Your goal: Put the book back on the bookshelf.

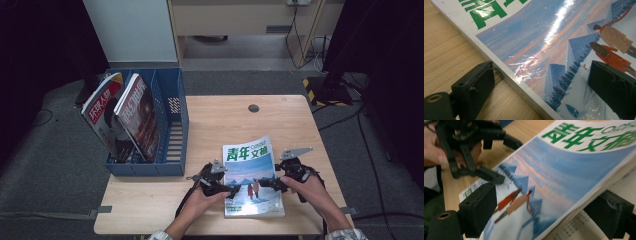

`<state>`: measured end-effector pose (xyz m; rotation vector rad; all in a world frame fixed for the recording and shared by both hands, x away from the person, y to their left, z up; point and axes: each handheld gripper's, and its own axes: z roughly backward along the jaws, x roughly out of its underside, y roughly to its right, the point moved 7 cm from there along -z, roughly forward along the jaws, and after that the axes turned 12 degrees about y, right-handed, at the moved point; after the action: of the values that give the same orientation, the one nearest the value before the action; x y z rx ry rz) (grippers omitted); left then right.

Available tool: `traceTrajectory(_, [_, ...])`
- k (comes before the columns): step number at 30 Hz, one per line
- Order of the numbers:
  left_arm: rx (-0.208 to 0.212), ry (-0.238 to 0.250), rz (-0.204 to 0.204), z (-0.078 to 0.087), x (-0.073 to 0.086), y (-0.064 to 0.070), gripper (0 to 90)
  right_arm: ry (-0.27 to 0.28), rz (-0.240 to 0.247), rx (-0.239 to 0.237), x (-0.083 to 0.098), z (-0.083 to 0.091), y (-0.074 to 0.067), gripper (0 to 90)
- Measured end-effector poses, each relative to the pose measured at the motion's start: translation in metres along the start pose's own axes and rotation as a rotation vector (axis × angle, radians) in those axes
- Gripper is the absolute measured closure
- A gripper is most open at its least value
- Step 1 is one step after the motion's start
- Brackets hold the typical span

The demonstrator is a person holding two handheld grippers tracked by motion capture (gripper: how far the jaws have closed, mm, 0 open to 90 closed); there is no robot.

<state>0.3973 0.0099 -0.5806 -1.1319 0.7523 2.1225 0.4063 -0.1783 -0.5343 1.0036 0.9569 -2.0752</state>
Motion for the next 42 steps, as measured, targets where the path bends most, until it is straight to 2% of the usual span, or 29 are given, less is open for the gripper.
traceTrajectory(2, [-0.001, 0.000, 0.001, 0.000, 0.000, 0.000, 5.7, 0.022, -0.023, 0.005, -0.006, -0.001, 0.007, 13.3])
traceTrajectory(4, [-0.001, 0.001, 0.001, 0.000, 0.000, 0.000, 5.7, 0.015, -0.048, 0.016, -0.008, -0.006, 0.013, 12.5])
traceTrajectory(9, [-0.001, 0.001, 0.001, 0.000, 0.000, 0.000, 5.7, -0.051, 0.000, 0.062, 0.000, -0.024, 0.018, 13.4])
traceTrajectory(13, [-0.002, 0.000, 0.001, 0.000, 0.000, 0.000, 5.7, -0.046, 0.026, 0.099, -0.002, -0.033, 0.019, 19.4])
traceTrajectory(15, [-0.004, 0.001, 0.003, -0.001, 0.000, 0.000, 5.7, -0.052, 0.077, 0.139, -0.003, -0.039, 0.021, 28.6])
traceTrajectory(17, [-0.005, 0.001, 0.003, -0.001, 0.000, 0.000, 5.6, -0.059, 0.103, 0.175, -0.002, -0.038, 0.021, 37.6])
traceTrajectory(19, [-0.005, 0.001, 0.003, -0.001, 0.000, 0.000, 5.6, -0.046, 0.102, 0.197, -0.001, -0.037, 0.023, 46.2])
traceTrajectory(22, [-0.006, 0.002, 0.004, -0.001, 0.000, 0.000, 5.6, -0.020, 0.111, 0.218, 0.001, -0.036, 0.022, 52.9])
traceTrajectory(25, [-0.009, 0.002, 0.004, -0.001, 0.000, 0.000, 5.5, 0.004, 0.133, 0.228, 0.000, -0.034, 0.022, 61.5])
traceTrajectory(31, [-0.010, 0.002, 0.004, -0.001, 0.000, 0.001, 5.1, 0.053, 0.131, 0.234, -0.005, -0.031, 0.019, 76.7])
traceTrajectory(34, [-0.011, 0.002, 0.006, -0.001, -0.001, 0.001, 5.0, 0.072, 0.138, 0.233, -0.008, -0.029, 0.015, 81.0])
traceTrajectory(42, [-0.012, 0.008, 0.019, -0.002, -0.001, 0.000, 4.3, 0.111, 0.204, 0.232, -0.019, -0.027, 0.001, 86.4])
